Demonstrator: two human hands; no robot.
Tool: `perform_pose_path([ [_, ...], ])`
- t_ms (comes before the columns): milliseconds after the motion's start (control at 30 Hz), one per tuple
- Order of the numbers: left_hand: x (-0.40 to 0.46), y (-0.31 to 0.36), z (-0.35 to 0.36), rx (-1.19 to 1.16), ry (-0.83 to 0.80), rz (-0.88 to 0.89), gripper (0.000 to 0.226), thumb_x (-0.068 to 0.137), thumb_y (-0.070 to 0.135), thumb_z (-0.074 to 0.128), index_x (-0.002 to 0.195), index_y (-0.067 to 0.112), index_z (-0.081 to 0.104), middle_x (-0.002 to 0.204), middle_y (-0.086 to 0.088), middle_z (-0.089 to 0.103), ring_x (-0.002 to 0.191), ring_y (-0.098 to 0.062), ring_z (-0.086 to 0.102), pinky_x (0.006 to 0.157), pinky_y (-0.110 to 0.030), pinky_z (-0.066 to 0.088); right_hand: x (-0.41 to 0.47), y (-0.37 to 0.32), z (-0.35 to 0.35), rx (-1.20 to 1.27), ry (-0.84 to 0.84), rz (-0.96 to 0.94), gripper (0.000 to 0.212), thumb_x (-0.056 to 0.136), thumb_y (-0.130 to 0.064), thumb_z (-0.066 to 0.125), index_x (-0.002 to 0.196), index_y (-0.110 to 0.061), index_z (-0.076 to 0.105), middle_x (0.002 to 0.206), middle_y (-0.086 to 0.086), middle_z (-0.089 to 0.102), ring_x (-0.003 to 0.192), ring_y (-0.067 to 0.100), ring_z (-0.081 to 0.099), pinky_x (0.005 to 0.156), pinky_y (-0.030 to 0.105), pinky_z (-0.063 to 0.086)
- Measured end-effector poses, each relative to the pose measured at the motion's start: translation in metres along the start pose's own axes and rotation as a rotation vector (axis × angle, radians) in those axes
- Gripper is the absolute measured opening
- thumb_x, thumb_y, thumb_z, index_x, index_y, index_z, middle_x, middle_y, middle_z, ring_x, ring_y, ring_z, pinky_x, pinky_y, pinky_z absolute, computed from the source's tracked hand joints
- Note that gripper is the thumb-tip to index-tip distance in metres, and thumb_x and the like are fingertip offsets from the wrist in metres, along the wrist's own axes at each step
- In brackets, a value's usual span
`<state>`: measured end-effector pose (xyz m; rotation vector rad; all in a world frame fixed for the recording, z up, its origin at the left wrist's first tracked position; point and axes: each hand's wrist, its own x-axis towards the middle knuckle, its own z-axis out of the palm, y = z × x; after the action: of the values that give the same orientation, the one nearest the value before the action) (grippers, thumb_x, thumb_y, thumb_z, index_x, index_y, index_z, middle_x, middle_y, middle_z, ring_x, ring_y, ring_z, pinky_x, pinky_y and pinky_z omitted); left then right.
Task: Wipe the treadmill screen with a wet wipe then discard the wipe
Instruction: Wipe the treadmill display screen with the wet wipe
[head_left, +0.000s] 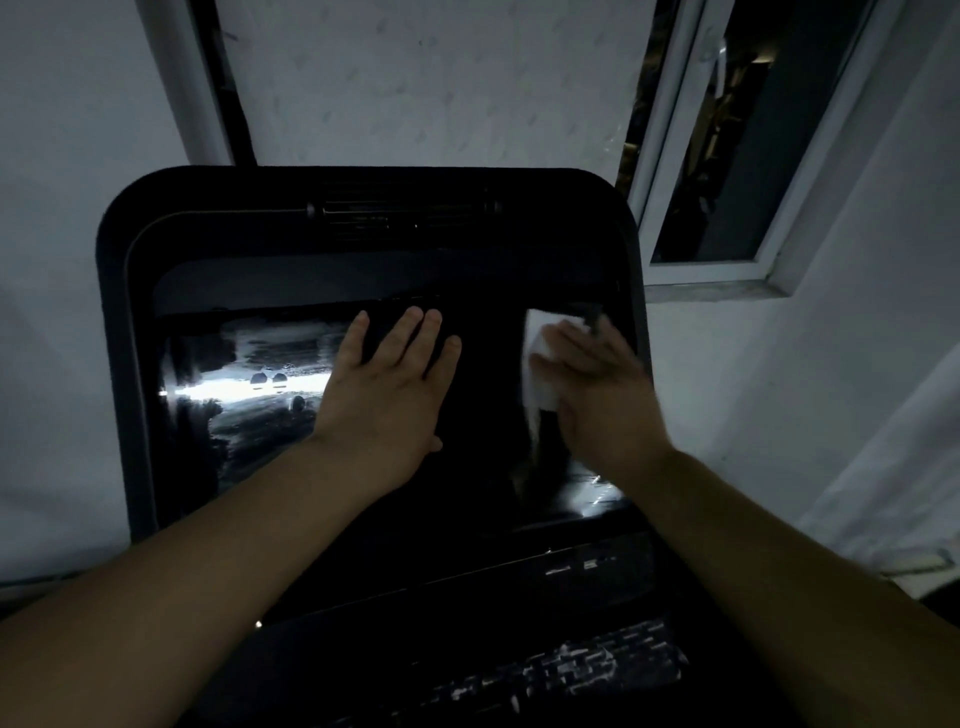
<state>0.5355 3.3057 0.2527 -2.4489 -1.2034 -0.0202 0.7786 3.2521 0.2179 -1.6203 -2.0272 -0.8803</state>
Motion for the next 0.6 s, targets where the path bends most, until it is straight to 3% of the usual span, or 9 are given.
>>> perform_pose_path([
  [133,0.0,-0.001,0.0,-0.007,0.002,0.003,0.107,0.092,0.063,0.056,0.16,0.021,-0.014,0.168,-0.01,-0.024,0.155,-0.025,-0.022,0.122,-0.06,-0.01,0.001,-0.019,0.006,0.052,0.0,-0.081,0.046,0.083,-0.018,0.044,0.117,-0.012,0.075,0.14,0.014,0.064,0.135,0.031,0.057,0.119,0.057,0.034],
  [333,0.0,-0.002,0.004,-0.008,0.01,0.013,0.107,0.092,0.063,0.056,0.159,0.02,-0.015,0.167,-0.011,-0.025,0.154,-0.026,-0.023,0.122,-0.061,-0.009,-0.026,0.036,0.002,0.002,-0.016,0.007,0.047,0.086,-0.018,0.045,0.124,-0.01,0.072,0.14,0.015,0.063,0.134,0.034,0.058,0.116,0.061,0.036],
  [600,0.0,-0.001,0.004,-0.016,0.024,0.006,0.107,0.092,0.062,0.056,0.159,0.02,-0.015,0.168,-0.01,-0.024,0.154,-0.025,-0.022,0.122,-0.059,-0.01,-0.016,-0.022,0.011,0.085,0.065,-0.035,0.043,0.088,-0.015,0.046,0.119,-0.007,0.075,0.137,0.017,0.065,0.132,0.035,0.058,0.118,0.058,0.035],
])
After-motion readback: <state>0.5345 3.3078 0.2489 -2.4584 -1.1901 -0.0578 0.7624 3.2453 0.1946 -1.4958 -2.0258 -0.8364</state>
